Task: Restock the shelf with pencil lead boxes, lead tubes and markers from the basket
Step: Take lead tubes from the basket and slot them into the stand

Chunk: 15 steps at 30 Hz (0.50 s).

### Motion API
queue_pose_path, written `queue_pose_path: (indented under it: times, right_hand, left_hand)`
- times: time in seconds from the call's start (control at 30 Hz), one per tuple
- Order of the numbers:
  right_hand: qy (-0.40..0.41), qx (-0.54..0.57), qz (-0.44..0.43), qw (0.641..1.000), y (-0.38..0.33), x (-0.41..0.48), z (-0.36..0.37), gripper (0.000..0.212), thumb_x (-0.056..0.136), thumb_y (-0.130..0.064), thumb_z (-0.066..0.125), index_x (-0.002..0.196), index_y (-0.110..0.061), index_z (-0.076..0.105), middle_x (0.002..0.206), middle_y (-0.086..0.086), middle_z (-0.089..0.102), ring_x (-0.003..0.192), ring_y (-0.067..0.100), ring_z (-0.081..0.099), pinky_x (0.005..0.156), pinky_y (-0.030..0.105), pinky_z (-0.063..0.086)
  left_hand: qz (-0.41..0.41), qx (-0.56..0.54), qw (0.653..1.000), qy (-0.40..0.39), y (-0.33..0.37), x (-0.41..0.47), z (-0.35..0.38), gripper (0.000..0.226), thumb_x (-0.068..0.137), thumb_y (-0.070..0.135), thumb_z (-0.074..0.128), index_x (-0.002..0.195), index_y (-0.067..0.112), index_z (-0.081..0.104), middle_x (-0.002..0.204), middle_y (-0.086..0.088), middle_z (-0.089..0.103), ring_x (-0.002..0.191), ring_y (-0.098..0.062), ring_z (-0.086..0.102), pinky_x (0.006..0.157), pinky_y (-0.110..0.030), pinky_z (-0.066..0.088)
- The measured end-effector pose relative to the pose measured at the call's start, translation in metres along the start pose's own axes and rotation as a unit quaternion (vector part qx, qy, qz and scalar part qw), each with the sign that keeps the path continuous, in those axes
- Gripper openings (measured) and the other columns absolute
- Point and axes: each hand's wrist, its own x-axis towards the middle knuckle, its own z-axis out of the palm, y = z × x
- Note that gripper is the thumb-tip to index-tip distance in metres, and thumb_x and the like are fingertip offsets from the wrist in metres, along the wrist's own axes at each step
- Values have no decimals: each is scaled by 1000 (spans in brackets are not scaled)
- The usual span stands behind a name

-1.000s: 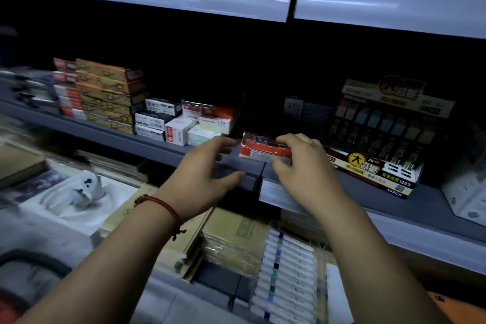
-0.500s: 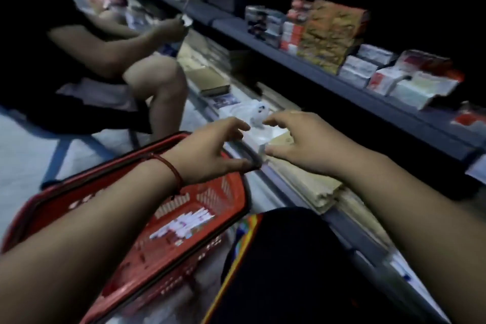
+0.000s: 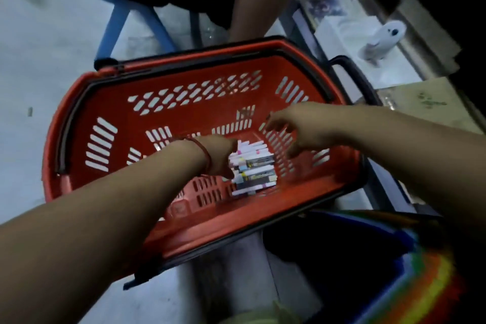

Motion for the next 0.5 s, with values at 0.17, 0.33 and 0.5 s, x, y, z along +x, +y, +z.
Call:
queue_pose_path:
  times: [0.17, 0.33, 0.5]
  right_hand:
    - [-96, -48, -20, 994, 5, 82, 21, 73, 76, -27, 87, 141, -21, 55, 140, 3, 59, 123, 23, 57, 96, 27, 45]
    - [-221, -88, -45, 970, 10, 149, 77, 67, 77, -19, 87, 137, -18, 58, 136, 0, 60, 118, 21, 59, 79, 19, 43]
    - [-251, -108, -50, 961, 18, 172, 128, 45, 86, -4, 73, 128, -13, 65, 129, 5, 65, 111, 24, 64, 72, 23, 44]
  left_hand:
    - [21, 33, 996, -81, -24, 50, 62, 55, 85, 39, 74, 128, 11, 55, 127, -14, 63, 113, -32, 61, 93, -36, 52]
    - [52, 20, 993, -102, -29, 70, 121, 41, 94, 37, 60, 126, 13, 53, 119, -14, 61, 110, -35, 61, 88, -38, 51]
    - [30, -127, 991, -41, -36, 73, 155, 37, 94, 27, 60, 124, 10, 48, 118, -15, 56, 104, -34, 59, 90, -40, 48]
